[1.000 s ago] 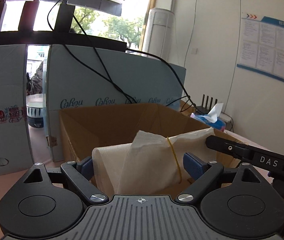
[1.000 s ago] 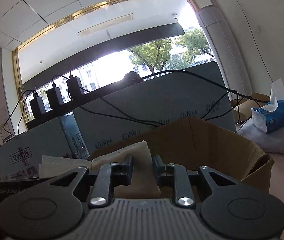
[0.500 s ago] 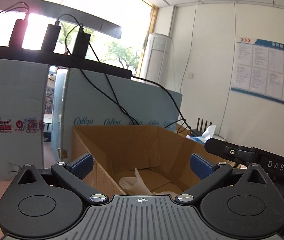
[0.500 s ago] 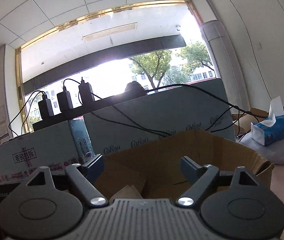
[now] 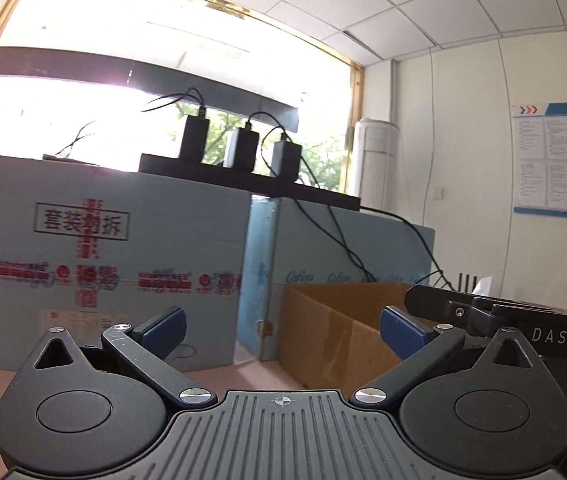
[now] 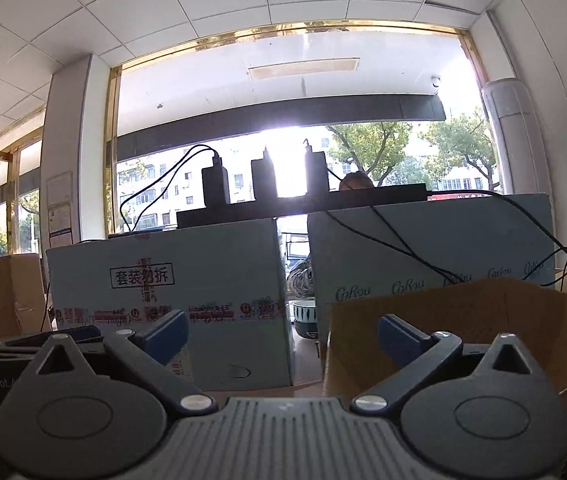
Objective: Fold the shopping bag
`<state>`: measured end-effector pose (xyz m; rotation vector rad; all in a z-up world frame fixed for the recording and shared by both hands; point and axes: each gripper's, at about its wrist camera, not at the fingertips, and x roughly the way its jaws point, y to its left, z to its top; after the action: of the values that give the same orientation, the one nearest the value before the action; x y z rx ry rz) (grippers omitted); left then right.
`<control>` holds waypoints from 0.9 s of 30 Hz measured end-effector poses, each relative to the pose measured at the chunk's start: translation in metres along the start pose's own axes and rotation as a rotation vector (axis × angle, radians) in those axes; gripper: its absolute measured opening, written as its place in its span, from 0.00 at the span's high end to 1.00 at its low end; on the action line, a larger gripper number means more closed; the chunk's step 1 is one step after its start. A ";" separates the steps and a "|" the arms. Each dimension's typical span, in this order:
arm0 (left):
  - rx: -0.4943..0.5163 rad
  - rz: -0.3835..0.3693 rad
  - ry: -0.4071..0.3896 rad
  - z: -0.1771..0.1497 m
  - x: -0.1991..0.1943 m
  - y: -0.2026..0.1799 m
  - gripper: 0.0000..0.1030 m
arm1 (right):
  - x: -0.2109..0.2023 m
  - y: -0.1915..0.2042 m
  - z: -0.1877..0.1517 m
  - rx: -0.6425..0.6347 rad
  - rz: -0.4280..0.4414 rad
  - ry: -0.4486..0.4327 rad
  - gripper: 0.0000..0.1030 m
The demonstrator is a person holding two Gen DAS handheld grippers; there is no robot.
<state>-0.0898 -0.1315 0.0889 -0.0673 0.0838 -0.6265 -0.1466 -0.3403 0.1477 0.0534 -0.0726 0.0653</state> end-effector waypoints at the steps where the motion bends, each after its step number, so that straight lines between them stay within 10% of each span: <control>1: 0.003 0.022 0.006 -0.003 -0.008 0.009 0.00 | 0.005 0.009 -0.004 -0.008 0.022 0.013 0.00; 14: 0.030 0.384 0.026 -0.031 -0.063 0.112 0.00 | 0.065 0.078 -0.072 -0.095 0.120 0.225 0.00; 27: 0.037 0.654 0.394 -0.064 -0.030 0.139 0.00 | 0.103 0.042 -0.099 0.006 -0.054 0.458 0.00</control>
<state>-0.0392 -0.0038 0.0145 0.1184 0.4560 0.0208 -0.0394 -0.2864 0.0589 0.0450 0.3863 0.0228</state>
